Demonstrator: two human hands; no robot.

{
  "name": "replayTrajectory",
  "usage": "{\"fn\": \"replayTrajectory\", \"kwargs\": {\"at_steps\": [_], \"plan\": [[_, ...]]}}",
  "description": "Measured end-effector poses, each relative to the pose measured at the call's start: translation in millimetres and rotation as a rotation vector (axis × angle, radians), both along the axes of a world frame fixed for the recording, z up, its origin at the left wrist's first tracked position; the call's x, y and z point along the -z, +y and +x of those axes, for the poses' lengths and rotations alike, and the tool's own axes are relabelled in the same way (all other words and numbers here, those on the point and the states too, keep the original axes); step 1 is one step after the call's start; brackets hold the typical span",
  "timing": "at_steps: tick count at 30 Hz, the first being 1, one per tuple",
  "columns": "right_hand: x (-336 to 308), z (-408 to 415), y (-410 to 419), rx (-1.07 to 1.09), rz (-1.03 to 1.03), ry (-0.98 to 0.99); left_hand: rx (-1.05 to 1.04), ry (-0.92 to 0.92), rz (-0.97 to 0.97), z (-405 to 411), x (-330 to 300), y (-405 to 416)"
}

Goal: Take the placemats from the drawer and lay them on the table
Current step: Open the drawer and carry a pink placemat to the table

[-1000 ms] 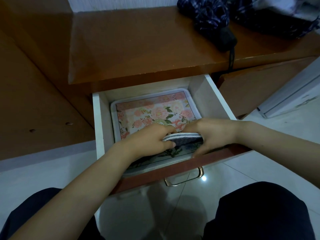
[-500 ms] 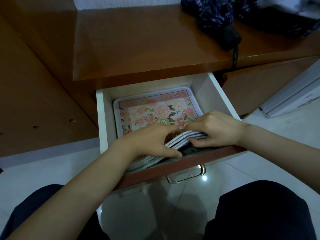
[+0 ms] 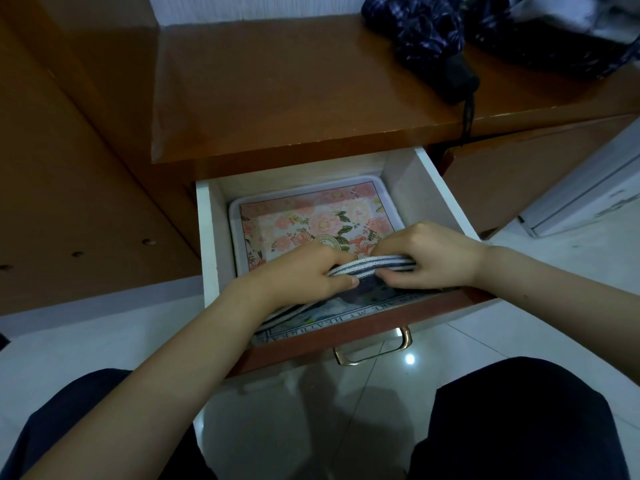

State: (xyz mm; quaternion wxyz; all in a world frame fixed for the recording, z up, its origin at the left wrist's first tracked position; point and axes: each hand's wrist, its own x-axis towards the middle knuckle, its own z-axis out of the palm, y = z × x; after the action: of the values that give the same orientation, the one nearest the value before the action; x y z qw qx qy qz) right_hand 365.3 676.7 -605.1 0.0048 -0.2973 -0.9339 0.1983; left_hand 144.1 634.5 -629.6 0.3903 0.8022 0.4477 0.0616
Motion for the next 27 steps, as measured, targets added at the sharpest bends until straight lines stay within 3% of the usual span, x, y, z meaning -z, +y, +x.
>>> {"fn": "replayTrajectory", "kwargs": {"at_steps": [6,14,17,27], "plan": [[6.3,-34.1,0.7,0.004,-0.124,-0.274,-0.014,0.031,0.011,1.1,4.0,2.5],[-8.2,-37.2,-5.7,0.019,-0.063,-0.337,-0.053,0.034,0.019,-1.1,-20.8,-3.4],[-28.3,-41.3,-7.5,0.016,-0.035,-0.37,-0.069,0.005,-0.094,-8.0,-45.1,-5.5],[-80.6,-28.3,-10.4,0.023,0.161,-0.322,-0.605,-0.165,-0.374,-63.5,-136.1,5.7]]}}
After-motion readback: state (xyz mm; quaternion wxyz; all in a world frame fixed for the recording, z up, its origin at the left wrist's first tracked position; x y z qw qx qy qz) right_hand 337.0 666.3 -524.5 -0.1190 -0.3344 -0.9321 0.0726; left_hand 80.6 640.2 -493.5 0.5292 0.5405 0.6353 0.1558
